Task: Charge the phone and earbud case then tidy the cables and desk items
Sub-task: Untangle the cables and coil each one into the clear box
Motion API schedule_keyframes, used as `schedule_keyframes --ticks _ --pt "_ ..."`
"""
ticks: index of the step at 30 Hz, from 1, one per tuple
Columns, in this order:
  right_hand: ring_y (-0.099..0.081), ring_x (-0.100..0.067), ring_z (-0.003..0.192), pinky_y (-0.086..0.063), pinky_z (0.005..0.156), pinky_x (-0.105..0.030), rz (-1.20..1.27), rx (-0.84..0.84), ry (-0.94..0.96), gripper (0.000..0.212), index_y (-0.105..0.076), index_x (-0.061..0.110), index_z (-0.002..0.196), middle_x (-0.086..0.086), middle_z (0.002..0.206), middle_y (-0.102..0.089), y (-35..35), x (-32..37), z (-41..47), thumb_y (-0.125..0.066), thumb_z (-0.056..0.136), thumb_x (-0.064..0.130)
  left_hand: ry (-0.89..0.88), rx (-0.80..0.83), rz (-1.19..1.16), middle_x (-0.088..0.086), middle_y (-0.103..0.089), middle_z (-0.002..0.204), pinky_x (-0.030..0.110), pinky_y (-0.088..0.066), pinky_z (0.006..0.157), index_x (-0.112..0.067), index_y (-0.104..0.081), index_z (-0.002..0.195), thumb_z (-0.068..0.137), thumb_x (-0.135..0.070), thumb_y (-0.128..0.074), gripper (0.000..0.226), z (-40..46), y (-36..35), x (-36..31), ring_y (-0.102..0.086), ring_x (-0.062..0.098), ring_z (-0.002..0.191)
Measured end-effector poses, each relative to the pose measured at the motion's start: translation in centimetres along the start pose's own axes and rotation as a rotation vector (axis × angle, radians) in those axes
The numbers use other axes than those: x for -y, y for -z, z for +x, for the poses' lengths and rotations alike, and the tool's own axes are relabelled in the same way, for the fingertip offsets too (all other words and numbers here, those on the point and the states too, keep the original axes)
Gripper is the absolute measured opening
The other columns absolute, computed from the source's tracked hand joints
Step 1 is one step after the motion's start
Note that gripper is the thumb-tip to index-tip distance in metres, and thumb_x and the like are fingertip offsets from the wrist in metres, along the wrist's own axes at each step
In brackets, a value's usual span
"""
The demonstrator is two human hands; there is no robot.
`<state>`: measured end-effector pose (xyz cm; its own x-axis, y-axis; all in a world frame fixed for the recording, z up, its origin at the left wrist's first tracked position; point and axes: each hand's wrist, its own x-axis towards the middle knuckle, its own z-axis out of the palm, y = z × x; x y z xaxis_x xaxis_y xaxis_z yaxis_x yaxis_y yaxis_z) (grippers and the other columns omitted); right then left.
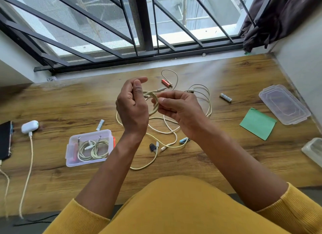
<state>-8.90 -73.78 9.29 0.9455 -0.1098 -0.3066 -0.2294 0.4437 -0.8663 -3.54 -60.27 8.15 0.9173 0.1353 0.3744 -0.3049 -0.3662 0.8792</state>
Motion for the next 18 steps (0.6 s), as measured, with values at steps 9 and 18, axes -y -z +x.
schedule_keyframes --ticks 9,18 --pt "-0.073 -0.019 0.084 -0.059 0.079 -0.027 -0.124 -0.108 0.145 0.013 -0.073 -0.010 0.094 -0.017 0.092 -0.075 -0.38 -0.40 0.49 -0.080 0.083 -0.009 -0.019 0.069 -0.005 -0.010 -0.071 0.091 0.028 -0.039 0.057 -0.016 -0.073 0.114 0.114 -0.023 -0.042 0.032 -0.47 -0.54 -0.31 -0.051 0.005 0.058" --pt "-0.071 -0.025 0.085 -0.061 0.078 -0.032 -0.173 -0.078 0.298 0.020 -0.070 0.006 0.095 -0.024 0.092 -0.073 0.02 -0.02 0.77 -0.080 0.084 -0.007 0.279 0.147 -0.230 -0.006 -0.059 0.066 0.021 -0.044 0.046 -0.013 -0.071 0.114 0.117 -0.026 -0.037 0.037 -0.54 -0.89 0.05 -0.045 0.008 0.049"
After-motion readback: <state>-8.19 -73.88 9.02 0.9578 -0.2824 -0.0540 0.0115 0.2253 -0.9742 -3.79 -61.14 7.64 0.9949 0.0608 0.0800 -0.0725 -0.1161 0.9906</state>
